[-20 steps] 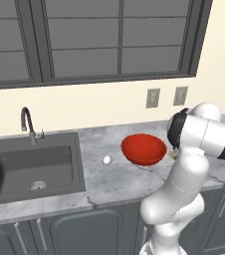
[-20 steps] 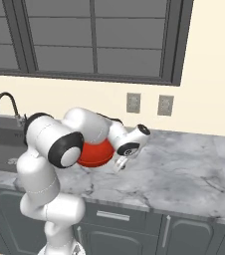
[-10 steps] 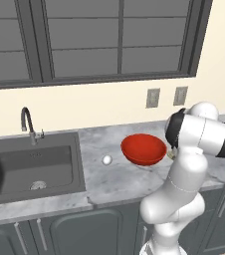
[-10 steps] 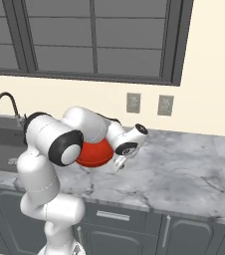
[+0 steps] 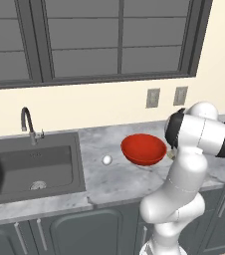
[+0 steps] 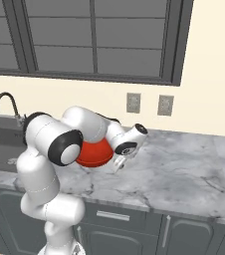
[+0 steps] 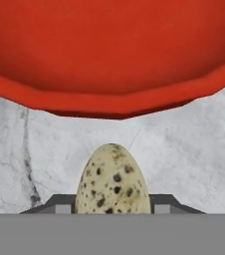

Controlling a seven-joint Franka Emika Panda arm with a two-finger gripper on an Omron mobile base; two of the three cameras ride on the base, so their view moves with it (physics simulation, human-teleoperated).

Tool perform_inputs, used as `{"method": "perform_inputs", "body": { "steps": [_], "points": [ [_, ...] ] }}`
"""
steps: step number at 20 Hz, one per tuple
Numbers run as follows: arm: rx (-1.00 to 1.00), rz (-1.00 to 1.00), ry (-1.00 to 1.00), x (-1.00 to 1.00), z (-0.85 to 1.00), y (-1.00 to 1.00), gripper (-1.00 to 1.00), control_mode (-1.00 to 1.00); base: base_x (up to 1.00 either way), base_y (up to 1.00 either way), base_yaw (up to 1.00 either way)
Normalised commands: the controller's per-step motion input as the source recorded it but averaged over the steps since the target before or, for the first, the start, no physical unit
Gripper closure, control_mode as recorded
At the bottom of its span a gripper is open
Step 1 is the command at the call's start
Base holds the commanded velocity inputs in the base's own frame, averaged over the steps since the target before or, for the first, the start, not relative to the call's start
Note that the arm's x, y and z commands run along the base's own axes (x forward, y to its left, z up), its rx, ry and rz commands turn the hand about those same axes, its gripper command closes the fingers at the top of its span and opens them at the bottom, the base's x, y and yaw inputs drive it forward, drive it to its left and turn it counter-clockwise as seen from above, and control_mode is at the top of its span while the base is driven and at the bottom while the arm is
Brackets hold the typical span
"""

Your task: Gather the eggs and milk located in the vicinity of the sink area and place them right next to the bowl.

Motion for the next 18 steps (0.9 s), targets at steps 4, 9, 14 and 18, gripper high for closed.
{"method": "perform_inputs", "body": {
  "steps": [4, 9, 14, 18],
  "points": [
    [-0.02, 0.0, 0.0, 0.01, 0.02, 0.1, -1.0, -1.0, 0.0, 0.0, 0.0],
    [-0.04, 0.01, 0.0, 0.01, 0.22, 0.03, -1.0, -1.0, 0.0, 0.0, 0.0],
    [-0.02, 0.0, 0.0, -0.06, 0.27, 0.0, -1.0, -1.0, 0.0, 0.0, 0.0],
    [-0.01, -0.02, 0.0, -0.1, 0.26, 0.0, -1.0, -1.0, 0.0, 0.0, 0.0]
  ]
}}
